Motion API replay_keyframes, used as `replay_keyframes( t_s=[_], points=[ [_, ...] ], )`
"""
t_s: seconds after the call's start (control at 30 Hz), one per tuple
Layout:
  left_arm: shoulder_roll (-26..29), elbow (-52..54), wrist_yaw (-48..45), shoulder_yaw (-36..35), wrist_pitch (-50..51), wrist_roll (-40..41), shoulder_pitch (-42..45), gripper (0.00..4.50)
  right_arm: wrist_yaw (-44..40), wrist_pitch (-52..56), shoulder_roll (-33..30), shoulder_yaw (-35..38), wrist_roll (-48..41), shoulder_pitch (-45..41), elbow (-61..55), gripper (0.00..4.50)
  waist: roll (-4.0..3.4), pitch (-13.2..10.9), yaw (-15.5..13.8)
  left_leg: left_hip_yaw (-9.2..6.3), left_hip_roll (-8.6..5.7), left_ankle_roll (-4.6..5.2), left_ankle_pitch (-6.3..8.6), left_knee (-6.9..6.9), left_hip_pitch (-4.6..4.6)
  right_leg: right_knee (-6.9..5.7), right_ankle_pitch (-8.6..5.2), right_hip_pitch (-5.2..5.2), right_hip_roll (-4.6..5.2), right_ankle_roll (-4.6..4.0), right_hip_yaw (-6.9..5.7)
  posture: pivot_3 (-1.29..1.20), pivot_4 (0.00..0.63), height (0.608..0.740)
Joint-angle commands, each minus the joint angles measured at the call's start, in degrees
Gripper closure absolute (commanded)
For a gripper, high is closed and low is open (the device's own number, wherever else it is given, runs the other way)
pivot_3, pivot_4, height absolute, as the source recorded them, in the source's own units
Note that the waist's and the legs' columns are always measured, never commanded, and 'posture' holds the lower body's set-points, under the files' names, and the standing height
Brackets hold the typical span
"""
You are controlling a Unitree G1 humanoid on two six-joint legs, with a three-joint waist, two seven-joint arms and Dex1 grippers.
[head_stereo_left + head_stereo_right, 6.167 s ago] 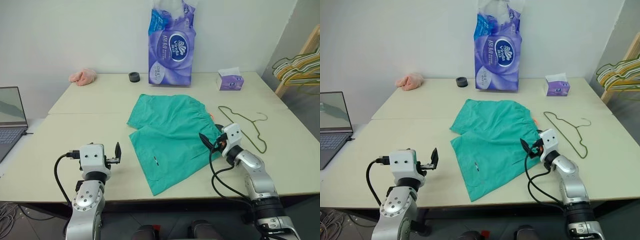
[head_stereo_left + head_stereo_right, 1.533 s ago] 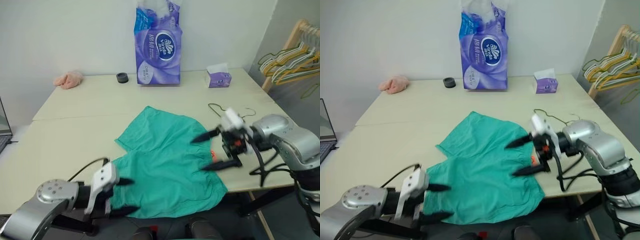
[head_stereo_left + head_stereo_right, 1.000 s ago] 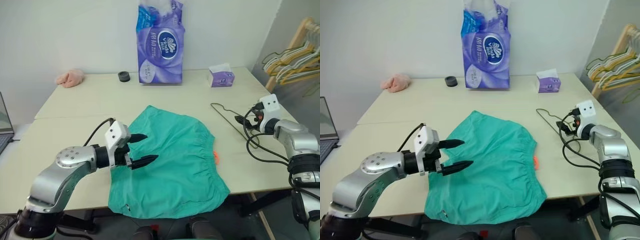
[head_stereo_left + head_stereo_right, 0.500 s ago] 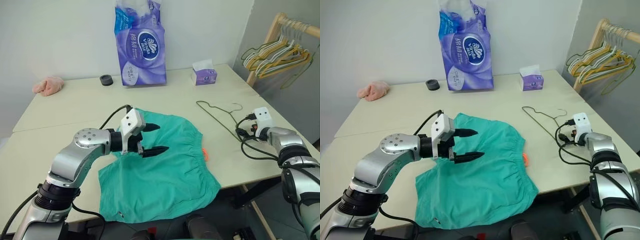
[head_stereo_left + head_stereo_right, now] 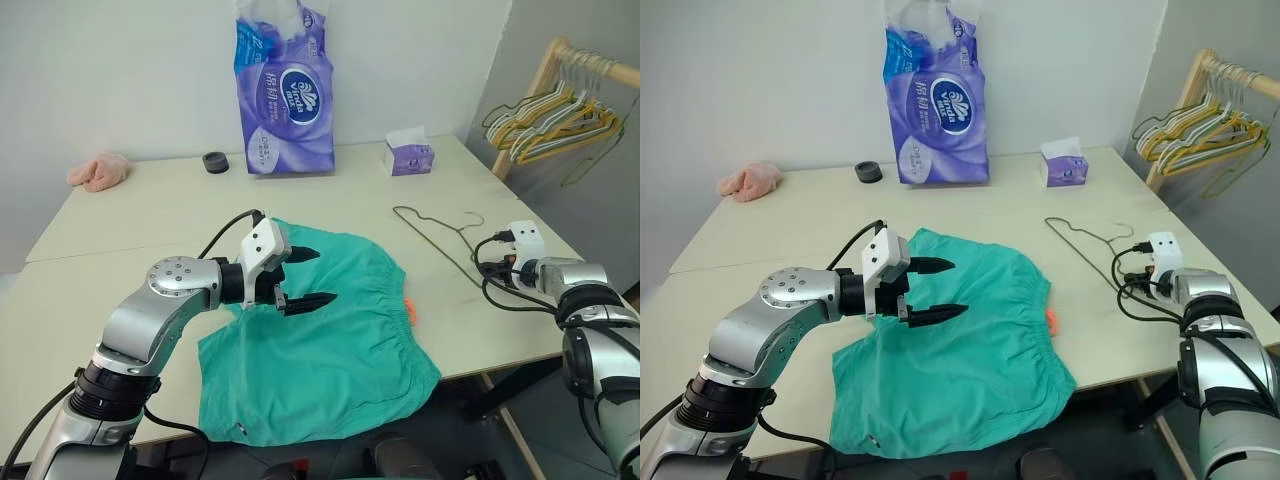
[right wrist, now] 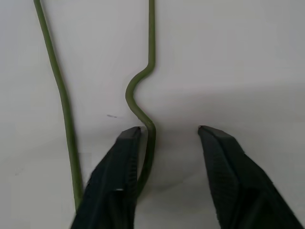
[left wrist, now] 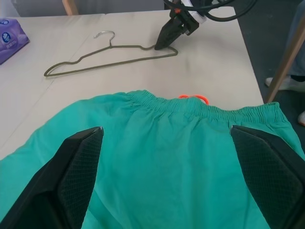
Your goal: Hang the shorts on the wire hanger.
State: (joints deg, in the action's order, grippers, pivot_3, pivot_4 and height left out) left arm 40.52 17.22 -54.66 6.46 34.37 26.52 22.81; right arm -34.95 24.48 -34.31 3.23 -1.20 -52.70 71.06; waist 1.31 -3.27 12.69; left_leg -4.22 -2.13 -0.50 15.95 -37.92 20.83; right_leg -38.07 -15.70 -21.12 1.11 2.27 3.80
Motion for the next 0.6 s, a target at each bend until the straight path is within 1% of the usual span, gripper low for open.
replay_keyframes(
  t_s=[0.03, 0.1, 0.13, 0.33, 0.43, 0.53, 0.6],
  points=[
    [0.30, 0.74, -0.37, -1.36, -1.30, -0.16, 0.18, 0.00, 0.56, 1.61, 2.50, 0.07, 0.35, 2.61, 1.13, 3.62, 0.16, 0.30, 0.06, -0.02, 0.01, 0.00, 0.00, 0.01, 0.00, 0.00, 0.00, 0.00, -0.01, 0.00, -0.02, -0.18, 0.010, 0.740],
    [0.32, 0.63, -0.22, -1.62, -1.26, -0.12, -0.05, 0.00, 2.76, -0.35, 3.05, 0.68, 0.17, 3.15, 0.16, 4.31, 0.27, 0.53, 0.09, -0.04, 0.04, 0.00, 0.00, 0.02, -0.02, 0.01, 0.00, 0.01, -0.03, 0.00, -0.04, -0.18, 0.010, 0.740],
    [0.31, 0.59, -0.12, -1.76, -1.21, -0.07, -0.13, 0.00, 3.58, -0.71, 3.30, 1.19, -0.10, 3.29, -0.23, 4.41, 0.32, 0.62, 0.08, -0.04, 0.04, -0.01, 0.00, 0.02, -0.02, 0.01, 0.00, 0.03, -0.03, 0.00, -0.05, -0.18, 0.010, 0.740],
    [-0.18, -0.83, 1.38, -2.94, -1.16, -0.28, -0.43, 0.00, 6.69, -1.05, 4.79, 6.00, -3.38, 2.32, -3.77, 4.41, 0.39, 0.78, 0.26, -0.02, 0.01, -0.01, 0.01, -0.02, -0.05, 0.05, 0.01, 0.09, -0.02, -0.01, 0.01, -0.19, 0.010, 0.740],
    [-1.68, -4.55, 5.51, -5.27, -1.78, -1.73, 0.33, 0.00, 7.10, -2.92, 5.26, 7.83, -5.13, 1.73, -8.56, 4.41, 0.09, 0.63, 0.34, -0.01, 0.01, -0.01, 0.01, 0.00, -0.04, 0.01, 0.00, 0.03, -0.02, -0.01, 0.02, -0.19, 0.012, 0.740],
    [-2.00, -8.58, 8.00, -7.55, -3.13, -3.15, 1.59, 0.00, 4.85, -4.54, 5.69, 6.45, -4.67, 2.97, -15.25, 4.41, -0.25, 0.43, 0.18, 0.03, -0.04, 0.00, 0.01, 0.00, 0.03, -0.01, 0.00, -0.06, 0.00, 0.01, 0.09, -0.20, 0.015, 0.740],
    [-1.92, -11.07, 9.17, -9.30, -3.59, -3.36, 2.67, 0.00, 3.09, -5.56, 5.92, 5.19, -4.48, 4.34, -20.21, 4.41, -0.32, 0.39, 0.06, 0.01, -0.06, 0.00, 0.01, 0.00, 0.07, -0.03, -0.02, -0.11, 0.03, 0.04, 0.08, -0.20, 0.017, 0.740]
  ],
)
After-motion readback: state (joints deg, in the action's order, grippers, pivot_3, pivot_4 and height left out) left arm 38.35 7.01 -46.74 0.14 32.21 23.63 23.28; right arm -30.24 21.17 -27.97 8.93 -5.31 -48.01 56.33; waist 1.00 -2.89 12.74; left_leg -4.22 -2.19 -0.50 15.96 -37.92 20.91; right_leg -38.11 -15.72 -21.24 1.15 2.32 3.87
